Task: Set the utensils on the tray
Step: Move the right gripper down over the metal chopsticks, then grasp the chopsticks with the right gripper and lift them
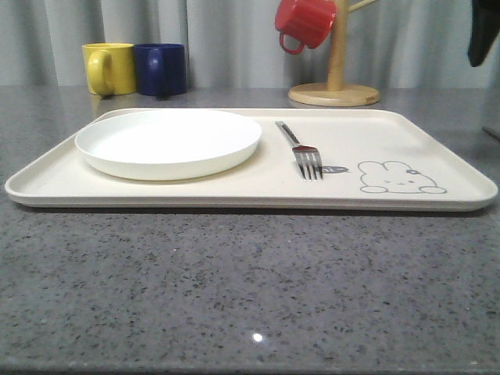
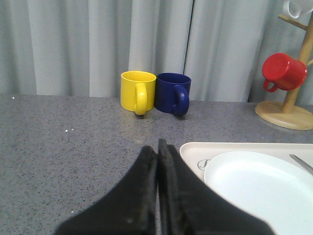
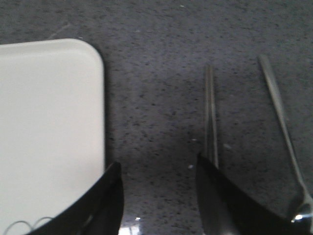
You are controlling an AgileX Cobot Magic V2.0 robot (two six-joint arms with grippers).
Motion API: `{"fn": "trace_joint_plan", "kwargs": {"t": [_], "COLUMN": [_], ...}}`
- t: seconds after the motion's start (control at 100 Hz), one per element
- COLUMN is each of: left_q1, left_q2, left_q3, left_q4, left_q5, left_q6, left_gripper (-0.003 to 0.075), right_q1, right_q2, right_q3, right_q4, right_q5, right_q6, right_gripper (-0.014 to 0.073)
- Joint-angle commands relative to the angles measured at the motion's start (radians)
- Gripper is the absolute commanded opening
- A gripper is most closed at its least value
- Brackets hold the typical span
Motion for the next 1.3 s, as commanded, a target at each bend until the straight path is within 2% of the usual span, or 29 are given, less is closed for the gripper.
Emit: {"fn": "trace_joint_plan", "kwargs": {"t": [0.0,0.18,0.31,1.0,1.29], "left_q1": [-0.005,-0.005,-0.005,-0.005,-0.005], "left_q2": [0.004,0.004,0.004,0.004,0.004], "left_q3": [-0.026,-0.026,-0.026,-0.026,-0.026], "left_q4": [-0.009,-0.009,-0.009,-0.009,-0.009], "left_q5": [-0.07,-0.07,-0.07,-0.07,-0.07], "left_q6": [0.003,0.003,0.003,0.003,0.003], "left_gripper": [-0.0018,-0.0018,-0.0018,-0.0018,-0.0018], "right_q1": [-0.063,-0.175,-0.215,-0.215,-0.215], "right_q2": [-0.041,-0.041,-0.039,0.105,0.113], "right_q3": [0.002,0.065,0.095,0.1,0.1], "right_q4": [0.042,0.161,0.222,0.247,0.247], "right_q5": [-0.045,-0.114,-0.162,-0.186,-0.098], "right_q6": [-0.077,-0.18,-0.24,-0.264,-0.265], "right_gripper": [0.0363,0.0363,0.0363,0.036,0.036]}}
